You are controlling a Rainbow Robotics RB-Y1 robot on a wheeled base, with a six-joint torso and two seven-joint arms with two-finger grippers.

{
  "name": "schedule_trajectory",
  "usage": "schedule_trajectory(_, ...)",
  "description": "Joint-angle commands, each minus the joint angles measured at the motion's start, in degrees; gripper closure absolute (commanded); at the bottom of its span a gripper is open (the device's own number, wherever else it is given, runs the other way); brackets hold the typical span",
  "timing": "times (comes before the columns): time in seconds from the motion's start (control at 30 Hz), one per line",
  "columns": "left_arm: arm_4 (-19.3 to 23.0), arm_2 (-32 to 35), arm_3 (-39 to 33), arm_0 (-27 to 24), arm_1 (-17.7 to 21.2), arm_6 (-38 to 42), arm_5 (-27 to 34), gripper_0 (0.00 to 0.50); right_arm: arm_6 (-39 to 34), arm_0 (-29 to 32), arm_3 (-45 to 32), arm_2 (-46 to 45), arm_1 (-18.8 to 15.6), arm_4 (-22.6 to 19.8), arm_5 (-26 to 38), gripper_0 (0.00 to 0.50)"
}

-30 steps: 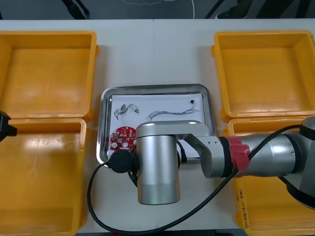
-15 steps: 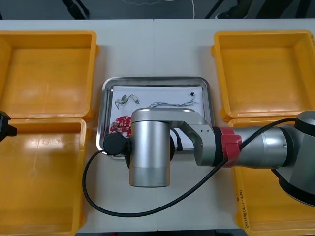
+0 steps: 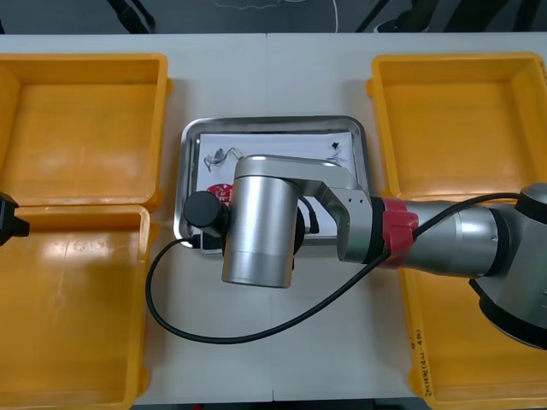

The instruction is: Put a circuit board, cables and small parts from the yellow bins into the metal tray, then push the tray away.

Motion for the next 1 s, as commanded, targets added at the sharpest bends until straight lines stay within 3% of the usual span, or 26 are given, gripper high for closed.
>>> schedule_trajectory(0.03,-0.5,1.7,-1.6,1.3,2.4,-1.5,0.4,0.000,2.2,-3.5,1.1,-2.3,1.3,-0.6,-1.0,0.500)
schedule_trajectory(1.0,-0.5,1.7,-1.6,1.3,2.4,-1.5,0.4,0.000,10.1,-6.5,11.0,-5.5,2.7,0.3,-8.5,0.500)
